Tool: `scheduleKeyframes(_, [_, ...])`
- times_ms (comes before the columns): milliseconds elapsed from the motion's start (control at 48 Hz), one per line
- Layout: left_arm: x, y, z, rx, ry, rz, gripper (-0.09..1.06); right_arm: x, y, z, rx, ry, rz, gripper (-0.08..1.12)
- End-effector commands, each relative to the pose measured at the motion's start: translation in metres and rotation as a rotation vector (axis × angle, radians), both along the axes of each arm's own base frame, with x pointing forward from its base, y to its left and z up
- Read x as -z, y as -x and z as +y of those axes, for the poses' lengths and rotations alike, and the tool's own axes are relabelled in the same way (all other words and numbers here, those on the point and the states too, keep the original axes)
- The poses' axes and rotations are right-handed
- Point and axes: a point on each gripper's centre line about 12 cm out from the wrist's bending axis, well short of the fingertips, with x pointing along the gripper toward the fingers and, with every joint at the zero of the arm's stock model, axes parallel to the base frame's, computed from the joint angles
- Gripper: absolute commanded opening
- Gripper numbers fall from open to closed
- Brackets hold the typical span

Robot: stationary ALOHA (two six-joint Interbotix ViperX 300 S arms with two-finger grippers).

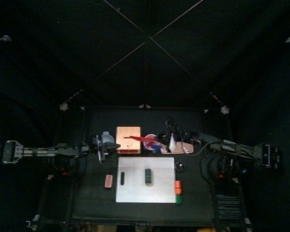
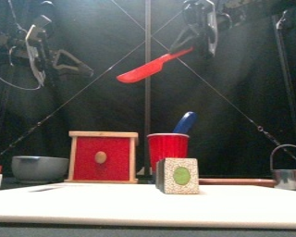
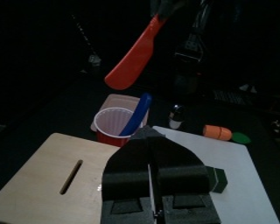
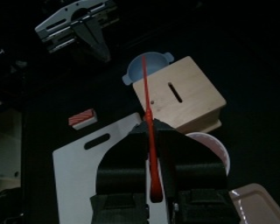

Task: Cut the sushi into 4 pieces with the knife
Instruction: Grasp knife edge with left hand

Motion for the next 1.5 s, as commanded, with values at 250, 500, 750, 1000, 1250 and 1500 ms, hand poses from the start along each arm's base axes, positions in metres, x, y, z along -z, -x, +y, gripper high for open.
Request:
scheduleKeyframes(250, [-0.018,-0.019,-0.002,0.040,-0.042,0.015,0.35,0.018,0.006,0.032,-0.101,0.127,-0.147,0.34])
scheduleKeyframes(500, [-0.017,-0.041,-0.016,0.114,-0.023,0.147,0.91,0.025,0.007,0.034,-0.110,0.130,-0.130,0.34])
scheduleKeyframes(750, [-0.031,-0.051,-0.029,0.166,-0.042,0.127,1.02,0.032,0.009,0.034,-0.111,0.126,-0.112,0.34])
scheduleKeyframes(1000, [-0.018,-0.068,-0.028,0.176,-0.057,0.184,1.01,0.033,0.009,0.034,-0.111,0.127,-0.108,0.34])
scheduleKeyframes(1250, [0.002,-0.096,-0.024,0.178,-0.059,0.271,0.94,0.034,0.009,0.035,-0.113,0.126,-0.107,0.34])
scheduleKeyframes(1500, [0.009,-0.107,-0.017,0.170,-0.073,0.299,0.81,0.037,0.010,0.036,-0.116,0.124,-0.100,0.34])
